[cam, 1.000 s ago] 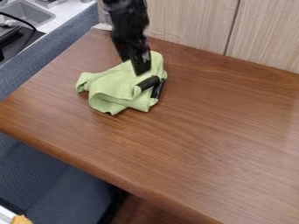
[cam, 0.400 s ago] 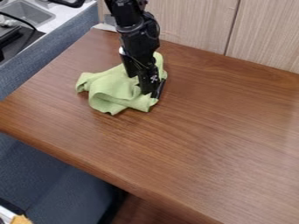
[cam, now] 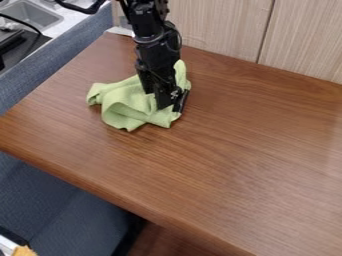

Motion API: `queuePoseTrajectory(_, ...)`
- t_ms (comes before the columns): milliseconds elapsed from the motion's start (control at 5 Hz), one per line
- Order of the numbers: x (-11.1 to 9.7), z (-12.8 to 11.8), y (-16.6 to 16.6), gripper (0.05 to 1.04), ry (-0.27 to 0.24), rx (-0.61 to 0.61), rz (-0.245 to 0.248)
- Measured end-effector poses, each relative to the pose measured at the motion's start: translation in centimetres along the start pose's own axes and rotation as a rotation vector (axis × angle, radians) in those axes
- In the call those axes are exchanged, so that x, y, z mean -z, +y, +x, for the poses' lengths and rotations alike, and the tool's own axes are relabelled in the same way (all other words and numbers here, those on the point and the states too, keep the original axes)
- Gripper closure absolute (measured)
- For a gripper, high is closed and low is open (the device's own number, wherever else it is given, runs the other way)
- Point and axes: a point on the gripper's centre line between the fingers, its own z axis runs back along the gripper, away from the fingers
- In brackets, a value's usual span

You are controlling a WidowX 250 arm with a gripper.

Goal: Unfold cloth top left to bottom right

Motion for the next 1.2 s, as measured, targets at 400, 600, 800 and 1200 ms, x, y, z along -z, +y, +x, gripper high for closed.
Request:
queuePoseTrajectory(400,0.2,0.1,0.1,0.902,-0.002,-0.012,0.008)
queuePoseTrajectory(600,0.2,0.1,0.0,1.005,-0.002,-0.020,0.002)
queuePoseTrajectory(800,0.0,-0.4,0.5,1.019,0.000,-0.049,-0.005)
queuePoseTrajectory(1200,-3.9,0.2,0.0,1.021,-0.081,-0.041,-0.023)
